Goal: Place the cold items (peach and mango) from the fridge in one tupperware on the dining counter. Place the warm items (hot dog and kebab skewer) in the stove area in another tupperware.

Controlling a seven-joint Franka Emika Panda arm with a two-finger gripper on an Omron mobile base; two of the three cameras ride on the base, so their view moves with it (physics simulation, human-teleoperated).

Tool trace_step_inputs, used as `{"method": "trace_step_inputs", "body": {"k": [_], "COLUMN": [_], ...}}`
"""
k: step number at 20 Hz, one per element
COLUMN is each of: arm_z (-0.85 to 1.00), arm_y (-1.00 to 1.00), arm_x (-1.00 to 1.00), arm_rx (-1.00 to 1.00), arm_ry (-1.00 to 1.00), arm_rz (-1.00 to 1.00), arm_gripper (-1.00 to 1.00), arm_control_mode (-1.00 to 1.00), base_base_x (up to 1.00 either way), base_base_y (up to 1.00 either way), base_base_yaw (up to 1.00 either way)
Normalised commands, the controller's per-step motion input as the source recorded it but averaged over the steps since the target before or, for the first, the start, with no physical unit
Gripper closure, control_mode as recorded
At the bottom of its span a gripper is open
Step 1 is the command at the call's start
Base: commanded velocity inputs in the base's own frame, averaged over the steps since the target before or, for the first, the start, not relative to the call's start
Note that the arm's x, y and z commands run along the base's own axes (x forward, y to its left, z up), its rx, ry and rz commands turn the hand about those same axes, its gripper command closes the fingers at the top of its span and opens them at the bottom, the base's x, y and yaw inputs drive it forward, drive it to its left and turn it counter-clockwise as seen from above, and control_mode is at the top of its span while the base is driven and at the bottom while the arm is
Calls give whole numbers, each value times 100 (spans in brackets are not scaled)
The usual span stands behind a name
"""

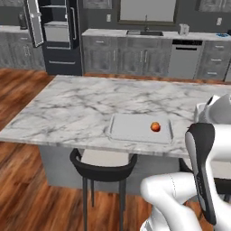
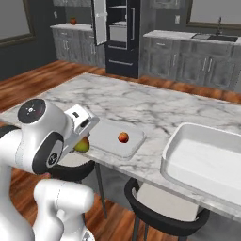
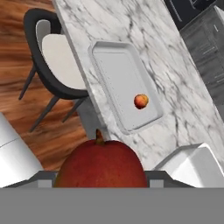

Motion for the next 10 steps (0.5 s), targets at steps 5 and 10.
{"method": "trace_step_inputs", "body": {"k": [5, 10], "arm_z": [0, 0], "arm_y": [0, -28], "arm_x": [0, 60], "arm_rx": [0, 11], "arm_ry": [0, -4], "arm_rz": [0, 30], "arm_gripper": [100, 100], "arm_control_mode": [100, -100], "base_base_x": [40, 0], "base_base_y": [-34, 0], "base_base_yaw": [35, 0]}}
